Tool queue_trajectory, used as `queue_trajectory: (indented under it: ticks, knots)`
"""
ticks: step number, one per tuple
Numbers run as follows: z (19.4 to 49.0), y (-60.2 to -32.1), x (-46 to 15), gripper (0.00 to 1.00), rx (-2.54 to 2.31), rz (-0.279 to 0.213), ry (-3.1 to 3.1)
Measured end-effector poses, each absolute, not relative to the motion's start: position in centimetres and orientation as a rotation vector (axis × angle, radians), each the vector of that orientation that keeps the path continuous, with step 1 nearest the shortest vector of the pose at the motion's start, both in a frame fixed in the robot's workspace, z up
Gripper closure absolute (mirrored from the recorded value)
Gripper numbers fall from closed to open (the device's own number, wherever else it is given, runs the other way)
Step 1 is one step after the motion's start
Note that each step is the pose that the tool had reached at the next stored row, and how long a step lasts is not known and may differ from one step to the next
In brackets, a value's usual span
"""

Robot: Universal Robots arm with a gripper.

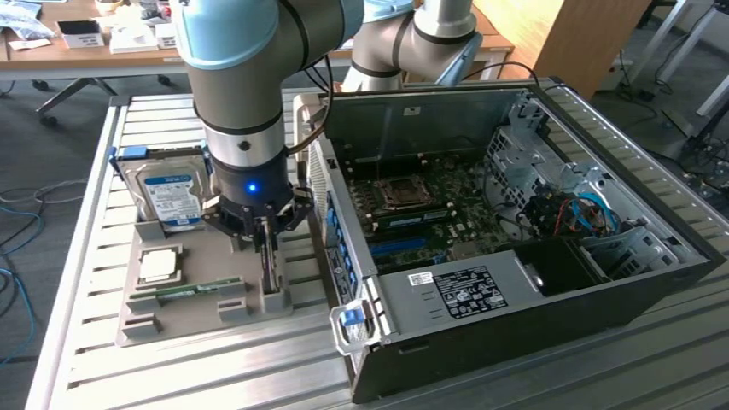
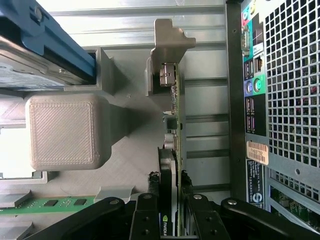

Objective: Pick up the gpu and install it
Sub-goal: 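Pick up the gpu and move the gpu toward the slot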

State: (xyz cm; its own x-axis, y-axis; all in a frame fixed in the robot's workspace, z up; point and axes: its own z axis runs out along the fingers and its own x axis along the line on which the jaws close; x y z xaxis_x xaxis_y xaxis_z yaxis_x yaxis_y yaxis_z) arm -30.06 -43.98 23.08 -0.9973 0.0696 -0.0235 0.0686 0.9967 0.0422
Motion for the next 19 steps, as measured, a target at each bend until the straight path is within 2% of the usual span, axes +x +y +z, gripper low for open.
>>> queue_trajectory:
  ticks: [12,19]
  knots:
    - [23.1,-44.0,-30.1,0.73,0.096,0.065,3.114]
    - [24.5,-44.0,-30.1,0.73,0.096,0.065,3.115]
